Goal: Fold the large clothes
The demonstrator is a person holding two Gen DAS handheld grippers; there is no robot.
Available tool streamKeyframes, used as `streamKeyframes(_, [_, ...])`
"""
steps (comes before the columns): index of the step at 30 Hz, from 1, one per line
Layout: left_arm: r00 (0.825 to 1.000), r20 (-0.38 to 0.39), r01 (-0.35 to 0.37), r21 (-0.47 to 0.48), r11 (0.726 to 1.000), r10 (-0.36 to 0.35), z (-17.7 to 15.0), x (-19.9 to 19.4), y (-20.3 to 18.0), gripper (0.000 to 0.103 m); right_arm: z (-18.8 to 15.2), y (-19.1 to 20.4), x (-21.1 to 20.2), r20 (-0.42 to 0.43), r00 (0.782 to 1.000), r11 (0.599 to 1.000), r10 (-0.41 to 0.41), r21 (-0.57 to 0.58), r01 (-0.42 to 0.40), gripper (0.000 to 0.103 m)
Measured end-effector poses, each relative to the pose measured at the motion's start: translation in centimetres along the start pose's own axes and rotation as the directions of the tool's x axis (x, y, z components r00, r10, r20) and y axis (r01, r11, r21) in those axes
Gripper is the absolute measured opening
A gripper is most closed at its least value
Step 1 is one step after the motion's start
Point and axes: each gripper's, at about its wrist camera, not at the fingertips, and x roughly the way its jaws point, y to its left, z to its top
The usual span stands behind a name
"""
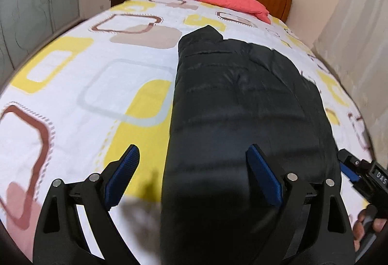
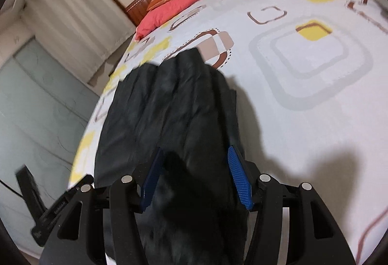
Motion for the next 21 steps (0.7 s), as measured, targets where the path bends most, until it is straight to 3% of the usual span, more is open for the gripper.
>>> streamKeyframes(4, [0.998,0.052,-0.04,0.024,0.999,0.039,-2.5,-3.3,-0.2,0.091,-2.9,2.0,-2.3,0.038,0.997,0.994,-0.072,-0.083,0.075,0.061])
streamKeyframes(12, [0.981,0.136,-0.144,0.061,0.988,0.135,-6.5,-8.4,-0.8,0.096,-8.1,4.8,-6.1,0.103,0.981,0.957,-0.165,-0.222,0.184,0.062])
streamKeyframes(21, [0.976,0.178,-0.14,0.063,0.988,0.127,-8.9,-12.7,-1.4,0.097,-11.1,6.7,-9.7,0.166,0.973,0.942,-0.162,-0.267,0.203,0.063])
